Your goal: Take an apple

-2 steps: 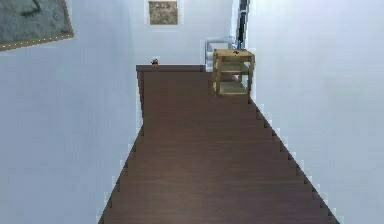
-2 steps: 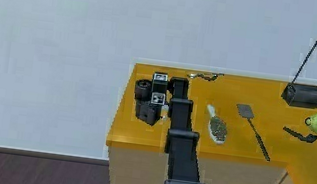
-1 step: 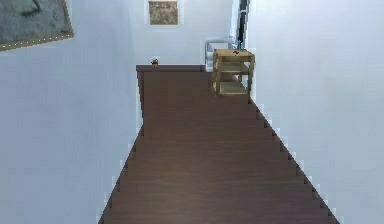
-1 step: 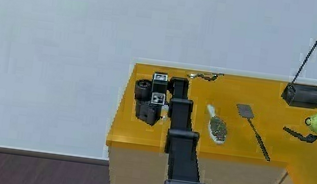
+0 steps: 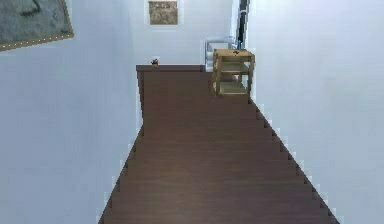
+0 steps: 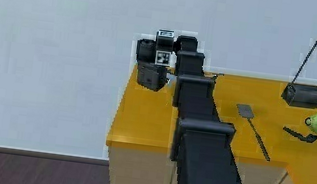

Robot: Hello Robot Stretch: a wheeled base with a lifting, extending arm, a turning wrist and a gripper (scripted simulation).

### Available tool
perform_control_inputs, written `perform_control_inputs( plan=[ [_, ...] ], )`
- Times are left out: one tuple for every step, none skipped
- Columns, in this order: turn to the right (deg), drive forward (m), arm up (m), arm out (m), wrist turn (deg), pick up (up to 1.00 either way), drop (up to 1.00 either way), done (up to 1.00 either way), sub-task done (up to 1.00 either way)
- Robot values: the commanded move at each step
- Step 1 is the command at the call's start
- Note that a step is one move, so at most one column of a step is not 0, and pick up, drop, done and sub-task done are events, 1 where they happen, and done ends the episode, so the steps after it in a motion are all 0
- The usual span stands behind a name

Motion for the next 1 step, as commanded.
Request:
perform_control_inputs(
  plan=[
    [0.0, 0.0, 0.0, 0.0, 0.0, 0.0, 0.0, 1.0, 0.0]
  ],
)
